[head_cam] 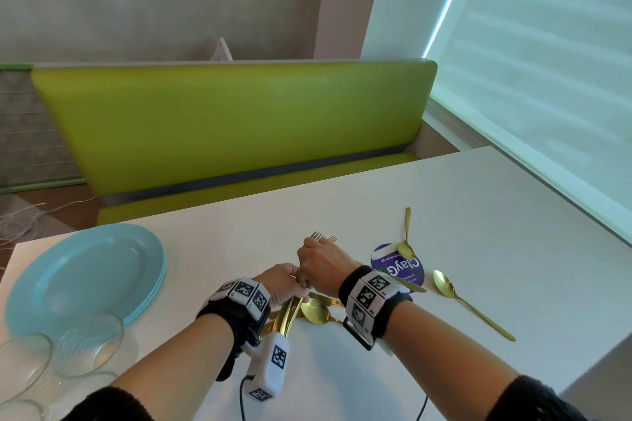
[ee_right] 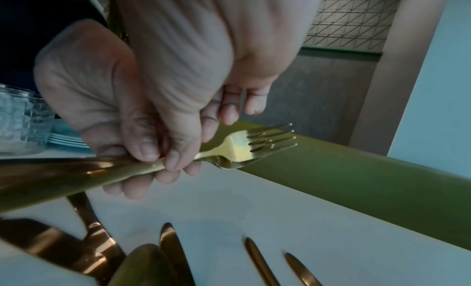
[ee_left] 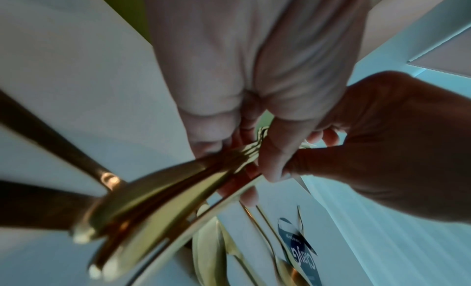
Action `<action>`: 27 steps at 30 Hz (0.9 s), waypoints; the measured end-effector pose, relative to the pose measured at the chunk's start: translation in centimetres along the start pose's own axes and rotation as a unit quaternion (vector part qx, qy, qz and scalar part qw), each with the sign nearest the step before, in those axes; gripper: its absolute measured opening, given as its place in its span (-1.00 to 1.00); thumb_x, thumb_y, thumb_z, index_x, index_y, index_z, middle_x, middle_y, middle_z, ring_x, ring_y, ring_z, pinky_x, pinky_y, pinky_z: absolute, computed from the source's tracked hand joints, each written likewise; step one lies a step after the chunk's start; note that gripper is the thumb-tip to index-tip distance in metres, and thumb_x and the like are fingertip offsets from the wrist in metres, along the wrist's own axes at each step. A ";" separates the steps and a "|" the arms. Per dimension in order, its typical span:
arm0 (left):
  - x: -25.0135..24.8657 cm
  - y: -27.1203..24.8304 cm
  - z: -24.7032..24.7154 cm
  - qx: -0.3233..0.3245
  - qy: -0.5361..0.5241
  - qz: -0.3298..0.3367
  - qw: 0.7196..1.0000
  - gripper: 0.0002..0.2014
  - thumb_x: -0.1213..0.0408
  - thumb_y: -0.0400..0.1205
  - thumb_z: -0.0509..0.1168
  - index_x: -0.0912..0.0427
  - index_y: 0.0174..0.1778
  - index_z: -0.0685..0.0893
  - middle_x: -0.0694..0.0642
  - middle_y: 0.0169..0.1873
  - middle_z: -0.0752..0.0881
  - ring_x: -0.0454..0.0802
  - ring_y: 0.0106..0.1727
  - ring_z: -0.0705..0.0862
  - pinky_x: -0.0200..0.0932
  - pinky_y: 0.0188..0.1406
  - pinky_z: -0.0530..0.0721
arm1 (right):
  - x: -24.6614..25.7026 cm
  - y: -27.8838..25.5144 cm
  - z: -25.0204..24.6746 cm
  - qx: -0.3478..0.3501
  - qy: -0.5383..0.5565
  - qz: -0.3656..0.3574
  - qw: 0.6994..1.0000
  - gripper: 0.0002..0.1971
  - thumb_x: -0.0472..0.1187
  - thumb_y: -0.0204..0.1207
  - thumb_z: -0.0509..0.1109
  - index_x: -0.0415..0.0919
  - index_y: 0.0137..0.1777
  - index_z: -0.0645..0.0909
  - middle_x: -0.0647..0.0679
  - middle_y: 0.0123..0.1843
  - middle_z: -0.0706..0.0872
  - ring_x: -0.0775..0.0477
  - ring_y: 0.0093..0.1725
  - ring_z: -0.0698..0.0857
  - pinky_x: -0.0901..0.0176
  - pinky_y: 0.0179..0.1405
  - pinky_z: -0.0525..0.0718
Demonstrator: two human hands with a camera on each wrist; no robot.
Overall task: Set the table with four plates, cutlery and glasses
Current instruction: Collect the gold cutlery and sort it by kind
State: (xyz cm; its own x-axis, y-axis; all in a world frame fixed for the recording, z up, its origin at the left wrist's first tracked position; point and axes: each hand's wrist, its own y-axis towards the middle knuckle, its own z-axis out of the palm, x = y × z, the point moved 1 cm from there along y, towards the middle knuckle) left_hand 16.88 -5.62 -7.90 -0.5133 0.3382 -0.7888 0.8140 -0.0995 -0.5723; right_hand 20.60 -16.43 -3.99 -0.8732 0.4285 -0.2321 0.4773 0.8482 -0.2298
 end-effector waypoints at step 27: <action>2.1 0.1 -0.1 -0.106 -0.222 -0.065 0.967 -0.86 0.49 0.69 0.13 0.27 -0.11 0.56 0.15 -0.31 0.55 -0.02 -0.37 0.59 -0.18 -0.47 0.69 | -1.1 -6.3 6.5 0.090 0.328 0.350 0.873 -0.81 -0.16 0.50 0.44 -0.08 0.09 0.71 0.00 0.19 0.72 0.01 0.12 0.71 0.22 0.10 0.68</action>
State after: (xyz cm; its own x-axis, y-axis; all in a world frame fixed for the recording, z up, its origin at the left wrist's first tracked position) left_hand 15.89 -4.81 -9.56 -0.6436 -0.1056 -0.7581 0.7474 0.1266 -0.6522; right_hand 19.22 -24.29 -8.47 -0.2024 0.9584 0.2014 0.8724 0.2699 -0.4076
